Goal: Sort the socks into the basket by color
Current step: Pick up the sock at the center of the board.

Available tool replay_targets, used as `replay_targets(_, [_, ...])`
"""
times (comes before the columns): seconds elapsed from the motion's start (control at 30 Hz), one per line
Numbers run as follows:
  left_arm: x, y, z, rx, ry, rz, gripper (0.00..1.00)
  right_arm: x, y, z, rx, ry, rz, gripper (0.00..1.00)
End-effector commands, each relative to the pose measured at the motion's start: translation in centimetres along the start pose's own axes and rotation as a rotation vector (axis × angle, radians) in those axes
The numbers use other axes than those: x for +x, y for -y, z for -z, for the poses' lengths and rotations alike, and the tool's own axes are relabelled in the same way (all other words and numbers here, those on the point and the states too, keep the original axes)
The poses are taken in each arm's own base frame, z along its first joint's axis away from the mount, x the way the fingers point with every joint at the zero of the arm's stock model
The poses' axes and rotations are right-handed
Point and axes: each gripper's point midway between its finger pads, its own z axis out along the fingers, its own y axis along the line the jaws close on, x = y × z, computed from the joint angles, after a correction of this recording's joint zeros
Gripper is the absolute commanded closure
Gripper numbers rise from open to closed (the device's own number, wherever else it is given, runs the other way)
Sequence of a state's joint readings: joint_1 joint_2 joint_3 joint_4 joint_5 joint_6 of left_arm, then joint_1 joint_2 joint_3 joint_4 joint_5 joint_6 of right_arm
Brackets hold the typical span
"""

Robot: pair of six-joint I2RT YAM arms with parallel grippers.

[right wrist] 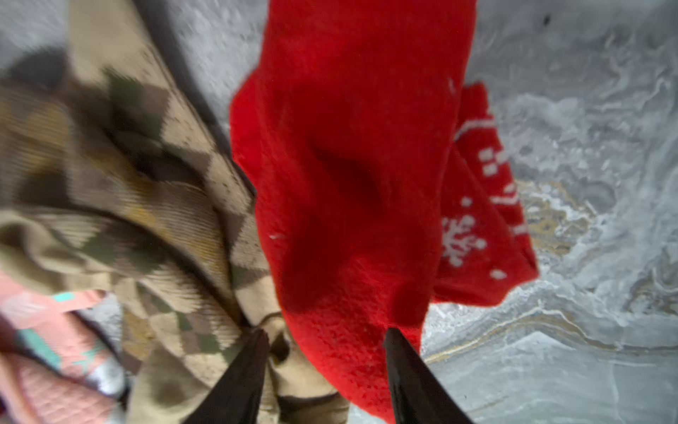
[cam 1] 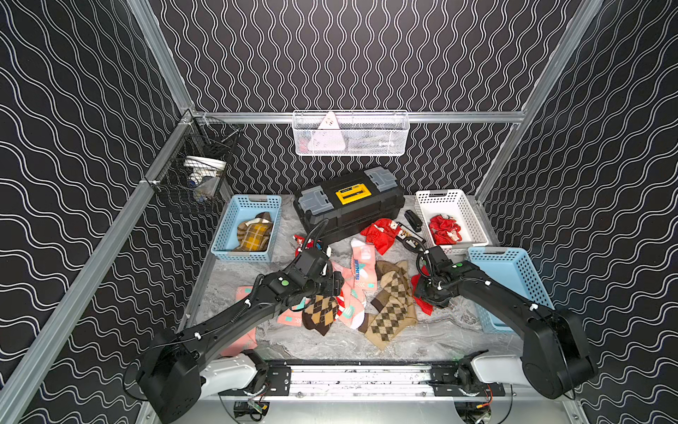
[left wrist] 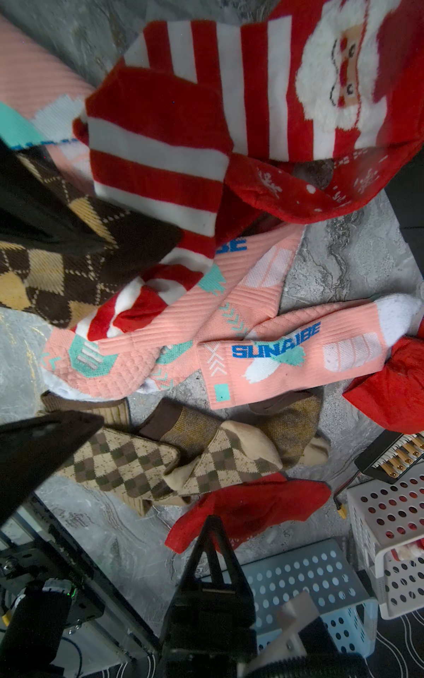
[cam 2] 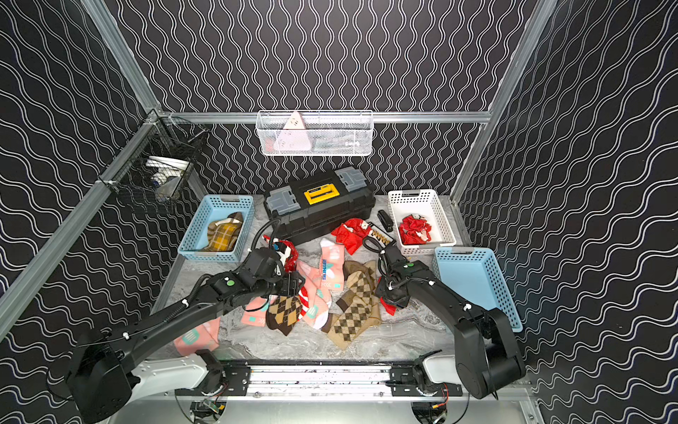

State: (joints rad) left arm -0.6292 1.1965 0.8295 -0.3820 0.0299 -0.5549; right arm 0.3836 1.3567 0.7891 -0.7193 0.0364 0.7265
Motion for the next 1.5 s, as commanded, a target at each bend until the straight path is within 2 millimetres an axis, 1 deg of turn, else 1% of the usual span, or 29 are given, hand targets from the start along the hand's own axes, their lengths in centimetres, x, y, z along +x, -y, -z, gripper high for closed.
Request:
replay_targets(0.0, [-0.4, 0.4, -0.2, 0.015, 0.017, 0.011, 0.28, 0.6, 1.3, -0.3, 0.065, -0.008, -0.029, 0.45])
replay_targets(0.17, [-0.4, 0.4, -0.2, 0.010, 0.019, 0.007, 0.28, 1.2, 1.6, -1.1, 0.092, -0.017, -0.022, 0.45])
replay_targets(0.3, [-0.4, 0.5, -0.2, 0.014, 0.019, 0.006, 0.28, 1.3, 1.1, -1.6, 0.078, -0.016, -0.016, 0.51])
replay_targets(0.4, [-0.4, 0.4, -0.2, 0.009, 0.022, 0.007, 0.28, 1.3, 0.8, -1.7, 0.069, -0.016, -0.009, 0.65])
replay_targets(0.43, [-0.4, 0.4, -0.1, 0.009, 0.023, 0.007, 0.28, 1.3, 0.6, -1.7, 0.060, -0.015, -0.006, 0.72])
replay_targets(0.53, [-0.4, 0.5, -0.1, 0.010, 0.021, 0.006, 0.28, 1.3, 0.2, -1.3, 0.042, -0.006, -0.005, 0.98])
replay_targets(0.57, [-0.5, 0.5, -0.1, 0.010, 0.024, 0.005, 0.28, 1.2, 0.0, -1.0, 0.036, -0.001, 0.000, 1.00])
replay_targets(0.93, [-0.9, 0.7, -0.1, 0.010, 0.032, -0.001, 0.28, 0.6, -0.8, 1.5, -0.003, 0.033, 0.026, 1.00])
replay_targets(1.2, [-1.3, 0.4, 0.8, -0.011, 0.059, -0.020, 0.28, -0.5, -1.8, 5.8, -0.093, 0.111, 0.043, 1.00])
replay_targets(1.33, [-1.5, 0.3, 1.5, -0.013, 0.081, -0.026, 0.29, -1.7, -2.4, 8.5, -0.140, 0.183, 0.047, 1.00])
replay_targets(1.47, [-1.6, 0.3, 2.1, -0.012, 0.090, -0.031, 0.29, -2.9, -3.4, 10.9, -0.191, 0.250, 0.062, 1.00])
